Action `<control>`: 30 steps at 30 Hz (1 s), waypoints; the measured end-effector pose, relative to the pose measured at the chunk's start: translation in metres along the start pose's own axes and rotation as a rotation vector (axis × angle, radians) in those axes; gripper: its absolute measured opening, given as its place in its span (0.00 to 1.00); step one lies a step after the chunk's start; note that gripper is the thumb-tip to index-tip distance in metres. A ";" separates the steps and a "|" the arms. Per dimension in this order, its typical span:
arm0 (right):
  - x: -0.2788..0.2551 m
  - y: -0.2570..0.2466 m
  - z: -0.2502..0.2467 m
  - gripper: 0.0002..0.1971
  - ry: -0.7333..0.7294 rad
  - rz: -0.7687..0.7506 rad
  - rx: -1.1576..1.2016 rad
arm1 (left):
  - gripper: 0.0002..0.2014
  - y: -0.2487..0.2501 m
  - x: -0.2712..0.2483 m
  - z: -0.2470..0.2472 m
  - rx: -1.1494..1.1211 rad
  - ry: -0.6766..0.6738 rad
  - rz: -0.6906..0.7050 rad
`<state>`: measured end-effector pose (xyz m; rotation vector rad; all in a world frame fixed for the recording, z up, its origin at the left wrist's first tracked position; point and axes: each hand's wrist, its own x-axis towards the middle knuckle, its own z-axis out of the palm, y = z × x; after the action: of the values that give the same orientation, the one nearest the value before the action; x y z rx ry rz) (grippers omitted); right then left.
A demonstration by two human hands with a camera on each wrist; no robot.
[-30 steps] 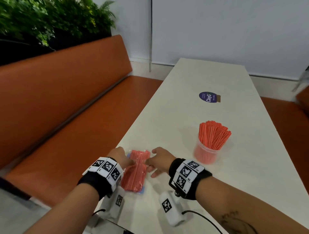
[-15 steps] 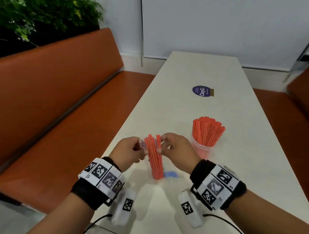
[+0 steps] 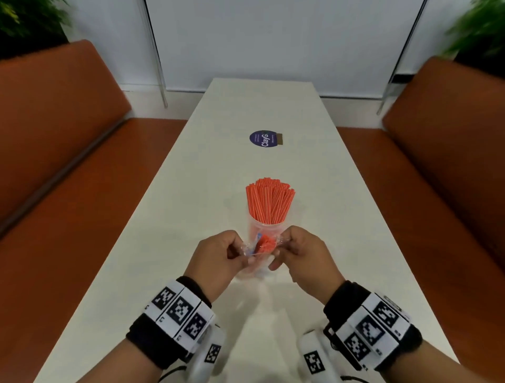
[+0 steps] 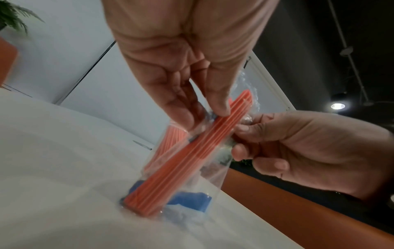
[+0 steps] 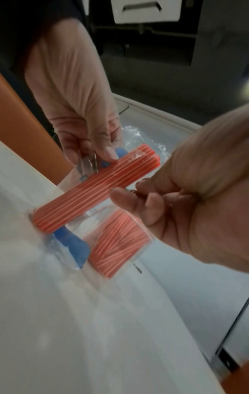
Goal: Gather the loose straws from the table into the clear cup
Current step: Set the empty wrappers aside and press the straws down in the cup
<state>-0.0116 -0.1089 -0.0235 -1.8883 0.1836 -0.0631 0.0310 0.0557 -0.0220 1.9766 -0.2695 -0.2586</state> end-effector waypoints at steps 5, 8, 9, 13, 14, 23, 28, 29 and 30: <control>0.000 -0.001 -0.003 0.16 -0.020 -0.002 0.203 | 0.17 0.001 -0.001 0.001 -0.215 0.023 -0.032; 0.003 -0.008 -0.007 0.15 -0.038 -0.048 0.210 | 0.17 0.003 0.003 0.001 -0.286 0.026 -0.027; 0.004 -0.009 -0.007 0.16 -0.047 -0.055 0.205 | 0.17 0.002 0.004 0.002 -0.293 0.022 -0.024; 0.004 -0.003 -0.004 0.15 -0.110 -0.048 0.133 | 0.20 -0.006 0.006 0.007 -0.304 -0.008 -0.040; 0.005 -0.001 -0.003 0.15 -0.115 -0.051 0.129 | 0.20 -0.008 0.007 0.008 -0.306 -0.009 -0.050; 0.011 0.012 0.000 0.21 -0.131 -0.069 0.021 | 0.22 -0.017 0.010 0.008 -0.253 -0.015 -0.073; 0.014 0.015 0.000 0.18 -0.149 -0.079 -0.130 | 0.25 -0.026 0.017 0.008 -0.168 -0.016 -0.087; 0.015 0.016 0.001 0.18 -0.154 -0.067 -0.158 | 0.25 -0.028 0.018 0.010 -0.147 -0.024 -0.096; 0.017 0.017 0.002 0.17 -0.163 -0.049 -0.185 | 0.25 -0.030 0.019 0.011 -0.126 -0.031 -0.103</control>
<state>0.0037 -0.1149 -0.0411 -2.0718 0.0324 0.0767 0.0481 0.0522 -0.0548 1.8652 -0.1673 -0.3641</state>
